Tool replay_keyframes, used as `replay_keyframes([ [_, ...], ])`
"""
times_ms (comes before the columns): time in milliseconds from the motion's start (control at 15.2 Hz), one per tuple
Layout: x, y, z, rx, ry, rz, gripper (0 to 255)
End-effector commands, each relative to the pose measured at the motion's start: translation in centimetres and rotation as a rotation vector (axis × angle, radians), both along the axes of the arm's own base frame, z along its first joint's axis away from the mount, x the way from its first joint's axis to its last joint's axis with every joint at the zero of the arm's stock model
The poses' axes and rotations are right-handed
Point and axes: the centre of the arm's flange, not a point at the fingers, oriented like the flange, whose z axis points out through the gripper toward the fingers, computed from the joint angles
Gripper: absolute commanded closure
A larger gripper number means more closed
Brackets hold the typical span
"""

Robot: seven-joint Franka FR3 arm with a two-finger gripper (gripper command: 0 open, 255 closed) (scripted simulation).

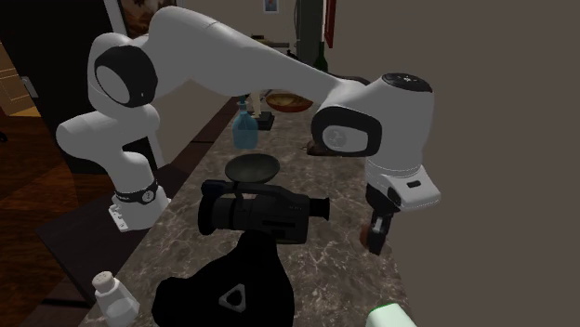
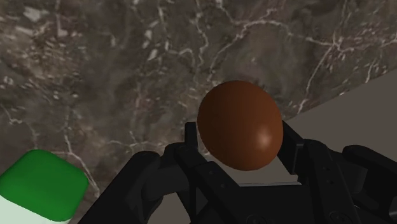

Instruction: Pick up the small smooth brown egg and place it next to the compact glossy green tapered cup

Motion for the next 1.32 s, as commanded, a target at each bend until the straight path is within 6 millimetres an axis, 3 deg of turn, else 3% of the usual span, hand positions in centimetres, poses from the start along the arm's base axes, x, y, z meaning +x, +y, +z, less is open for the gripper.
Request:
replay_keyframes([
  [0,0.0,-0.1,-1.1,0.000,-0.001,0.000,255],
  [594,0.0,-0.1,-1.6,0.000,-0.001,0.000,255],
  [660,0.0,-0.1,-1.6,0.000,-0.001,0.000,0],
  [990,0.0,-0.1,-1.6,0.000,-0.001,0.000,0],
  [1254,-0.2,-0.5,3.4,0.000,-0.001,0.000,0],
])
